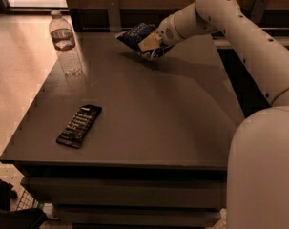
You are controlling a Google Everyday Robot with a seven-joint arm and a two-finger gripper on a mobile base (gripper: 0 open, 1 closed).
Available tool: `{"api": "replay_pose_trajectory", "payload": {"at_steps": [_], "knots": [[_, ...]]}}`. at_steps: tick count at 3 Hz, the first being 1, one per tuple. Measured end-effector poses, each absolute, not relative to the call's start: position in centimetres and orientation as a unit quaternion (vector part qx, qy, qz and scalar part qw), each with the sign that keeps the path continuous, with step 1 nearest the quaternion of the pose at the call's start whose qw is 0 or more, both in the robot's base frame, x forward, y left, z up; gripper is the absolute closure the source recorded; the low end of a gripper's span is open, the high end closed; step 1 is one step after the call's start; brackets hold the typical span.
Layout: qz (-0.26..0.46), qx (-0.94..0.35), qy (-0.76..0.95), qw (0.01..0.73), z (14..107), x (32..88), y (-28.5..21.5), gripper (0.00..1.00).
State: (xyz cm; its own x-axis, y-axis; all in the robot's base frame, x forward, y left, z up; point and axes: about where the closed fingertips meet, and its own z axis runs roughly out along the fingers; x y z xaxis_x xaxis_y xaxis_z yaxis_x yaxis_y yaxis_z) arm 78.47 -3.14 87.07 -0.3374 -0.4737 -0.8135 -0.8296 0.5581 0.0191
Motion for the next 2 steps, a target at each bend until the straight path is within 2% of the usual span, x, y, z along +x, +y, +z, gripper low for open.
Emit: {"api": "replay_pose_trajectory", "payload": {"at_steps": [2], "knots": [[0.214, -0.514, 0.727, 0.402, 96.3, 74.3, -5.2, 1.0]]}}
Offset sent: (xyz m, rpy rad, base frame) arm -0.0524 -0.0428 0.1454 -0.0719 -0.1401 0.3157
